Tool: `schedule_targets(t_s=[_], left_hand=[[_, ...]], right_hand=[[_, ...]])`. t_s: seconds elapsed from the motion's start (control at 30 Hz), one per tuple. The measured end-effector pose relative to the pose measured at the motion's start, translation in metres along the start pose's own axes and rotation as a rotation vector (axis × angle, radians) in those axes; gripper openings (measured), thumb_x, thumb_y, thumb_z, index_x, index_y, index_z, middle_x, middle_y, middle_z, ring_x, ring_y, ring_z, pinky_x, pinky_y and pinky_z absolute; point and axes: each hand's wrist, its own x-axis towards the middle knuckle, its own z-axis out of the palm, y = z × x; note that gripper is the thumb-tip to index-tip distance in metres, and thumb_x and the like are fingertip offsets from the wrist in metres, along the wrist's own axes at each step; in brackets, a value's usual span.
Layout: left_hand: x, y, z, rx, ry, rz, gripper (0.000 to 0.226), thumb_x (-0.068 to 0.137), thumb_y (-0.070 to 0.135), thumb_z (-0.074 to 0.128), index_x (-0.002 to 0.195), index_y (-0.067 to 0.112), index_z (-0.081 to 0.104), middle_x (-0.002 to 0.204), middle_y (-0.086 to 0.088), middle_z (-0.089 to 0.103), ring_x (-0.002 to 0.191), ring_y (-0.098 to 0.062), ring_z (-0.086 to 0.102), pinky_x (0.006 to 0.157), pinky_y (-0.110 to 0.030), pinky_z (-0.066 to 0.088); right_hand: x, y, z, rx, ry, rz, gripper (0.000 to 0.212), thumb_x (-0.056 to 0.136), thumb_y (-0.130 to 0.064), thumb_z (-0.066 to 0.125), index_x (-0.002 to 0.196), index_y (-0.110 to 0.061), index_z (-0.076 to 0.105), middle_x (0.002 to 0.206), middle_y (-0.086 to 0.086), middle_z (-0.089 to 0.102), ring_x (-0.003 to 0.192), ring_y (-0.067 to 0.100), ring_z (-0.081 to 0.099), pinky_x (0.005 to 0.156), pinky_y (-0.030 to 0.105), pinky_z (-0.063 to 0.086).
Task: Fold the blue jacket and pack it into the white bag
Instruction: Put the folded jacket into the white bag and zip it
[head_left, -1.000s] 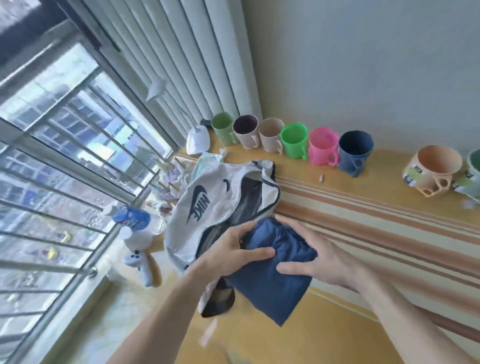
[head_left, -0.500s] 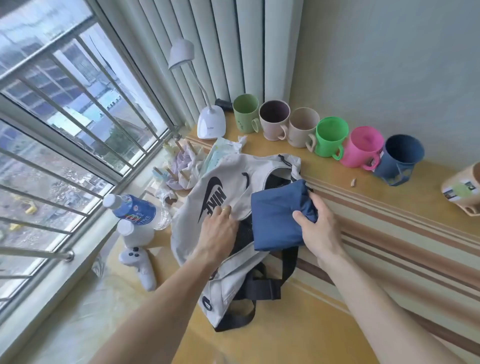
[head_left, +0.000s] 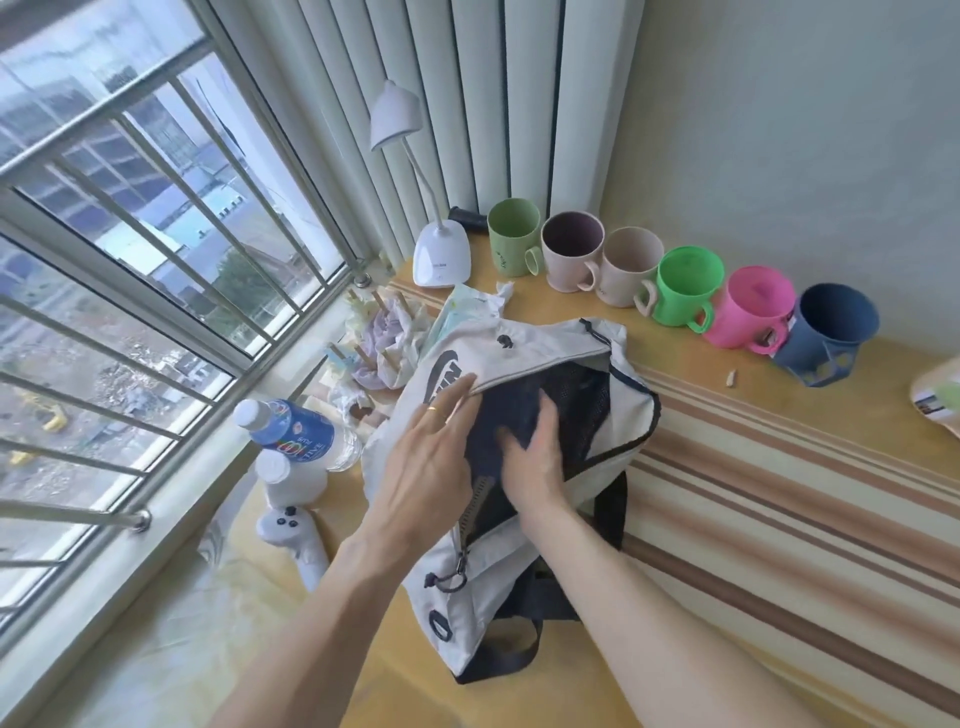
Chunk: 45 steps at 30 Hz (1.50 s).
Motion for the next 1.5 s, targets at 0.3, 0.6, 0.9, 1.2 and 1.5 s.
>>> schedule_targets(t_s=[0.3,0.6,0.9,1.2,1.5], left_hand=[[-0.016,-0.015,0.033,-0.054,-0.074,-0.023,0.080,0.087,-0.007,0.048,0.158,0.029,0.038,0.169,-0.002,0.032,0.127,-0.034,0.056,0.097,-0.039,0.051],[-0.064,-0.013,0.064,-0.224,-0.112,-0.079,0.057,0.091,0.011,0.040,0.145,0.022,0.054,0.142,-0.001,0.061,0.117,-0.027,0.063,0.090,-0.035,0.053],[-0.142,-0.041,0.077,-0.251,-0.027,-0.459,0.029,0.082,0.012,0.062,0.109,0.021,0.059,0.099,0.005,0.065,0.084,-0.019,0.066,0.071,-0.036,0.051],[-0.148,-0.037,0.076,-0.579,-0.034,-0.580,0.018,0.085,0.013,0.064,0.084,0.028,0.073,0.075,0.010,0.075,0.070,-0.007,0.070,0.072,-0.040,0.059],[-0.136,-0.036,0.068,-0.224,0.193,-0.324,0.004,0.092,0.021,0.071,0.088,0.022,0.072,0.073,0.004,0.071,0.062,-0.021,0.065,0.059,-0.041,0.055]], right_hand=[[-0.015,0.021,-0.019,-0.606,-0.065,-0.276,0.067,0.098,-0.029,0.059,0.157,-0.017,0.030,0.152,0.008,0.048,0.140,0.025,0.046,0.113,0.034,0.040],[-0.041,0.062,-0.082,-1.057,-0.178,-0.671,0.025,0.091,-0.020,0.064,0.115,-0.015,0.068,0.114,-0.002,0.069,0.117,0.020,0.059,0.106,0.036,0.047],[-0.074,0.078,-0.016,-1.096,-0.530,-0.719,0.025,0.089,-0.018,0.065,0.114,-0.022,0.062,0.107,-0.005,0.059,0.102,0.017,0.059,0.085,0.035,0.053],[-0.071,0.085,-0.004,-1.216,-0.501,-0.646,0.011,0.092,-0.016,0.065,0.086,-0.010,0.072,0.090,-0.001,0.058,0.083,0.022,0.061,0.071,0.038,0.053],[-0.077,-0.026,-0.019,-0.895,-0.581,-0.525,0.012,0.081,-0.008,0.076,0.087,-0.018,0.078,0.082,-0.010,0.077,0.077,0.003,0.072,0.076,0.021,0.059]])
